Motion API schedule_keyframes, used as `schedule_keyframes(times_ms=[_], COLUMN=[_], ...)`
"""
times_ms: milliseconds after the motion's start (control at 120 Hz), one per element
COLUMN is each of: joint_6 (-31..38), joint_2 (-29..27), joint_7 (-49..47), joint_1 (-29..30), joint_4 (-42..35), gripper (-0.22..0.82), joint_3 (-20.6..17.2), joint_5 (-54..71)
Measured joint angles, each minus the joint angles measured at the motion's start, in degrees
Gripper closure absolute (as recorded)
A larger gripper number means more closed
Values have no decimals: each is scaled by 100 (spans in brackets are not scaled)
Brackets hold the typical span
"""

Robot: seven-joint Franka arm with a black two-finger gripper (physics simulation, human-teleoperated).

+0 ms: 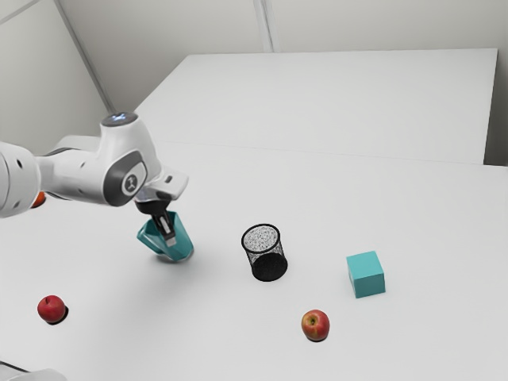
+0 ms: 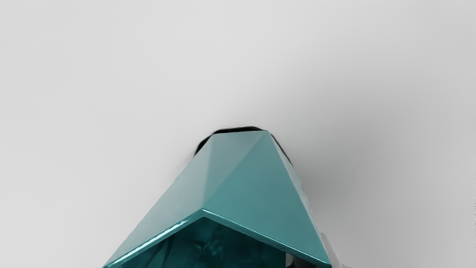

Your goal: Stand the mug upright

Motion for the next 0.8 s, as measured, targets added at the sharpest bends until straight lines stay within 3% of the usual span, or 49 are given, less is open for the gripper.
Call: schedule_keyframes(times_ms=[150, 300, 633, 800], joint_6=[5, -3, -171, -1068], joint_2=[8, -3, -539, -564], joint_7=[-214, -364, -576, -776], joint_1=[3, 7, 2, -5], joint_4=[-2, -2, 220, 1448], gripper=[76, 67, 26, 12], joint_3=[-13, -36, -257, -358], joint_5=[22, 8, -29, -109])
